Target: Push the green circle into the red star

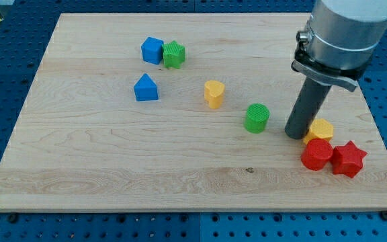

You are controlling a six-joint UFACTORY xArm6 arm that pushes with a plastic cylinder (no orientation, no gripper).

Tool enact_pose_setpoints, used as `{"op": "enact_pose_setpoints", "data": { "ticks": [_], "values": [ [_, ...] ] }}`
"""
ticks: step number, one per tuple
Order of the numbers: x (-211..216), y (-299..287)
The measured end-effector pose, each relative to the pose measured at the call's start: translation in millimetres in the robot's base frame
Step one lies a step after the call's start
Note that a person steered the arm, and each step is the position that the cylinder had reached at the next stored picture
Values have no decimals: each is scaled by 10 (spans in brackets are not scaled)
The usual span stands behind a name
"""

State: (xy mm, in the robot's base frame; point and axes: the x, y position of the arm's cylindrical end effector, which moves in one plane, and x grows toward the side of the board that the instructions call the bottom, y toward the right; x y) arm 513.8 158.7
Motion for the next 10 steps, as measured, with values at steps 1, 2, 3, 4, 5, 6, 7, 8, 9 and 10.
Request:
{"op": "enact_pose_setpoints", "data": {
  "ticks": [1, 2, 3, 4, 5, 6, 7, 8, 9, 10],
  "values": [
    [86, 210],
    [129, 348],
    [150, 47],
    [172, -681],
    [119, -1605],
    [-445, -1753],
    [-976, -1646],
    [-1071, -1633],
    [-842, -1442],
    [-625, -1135]
  ]
}}
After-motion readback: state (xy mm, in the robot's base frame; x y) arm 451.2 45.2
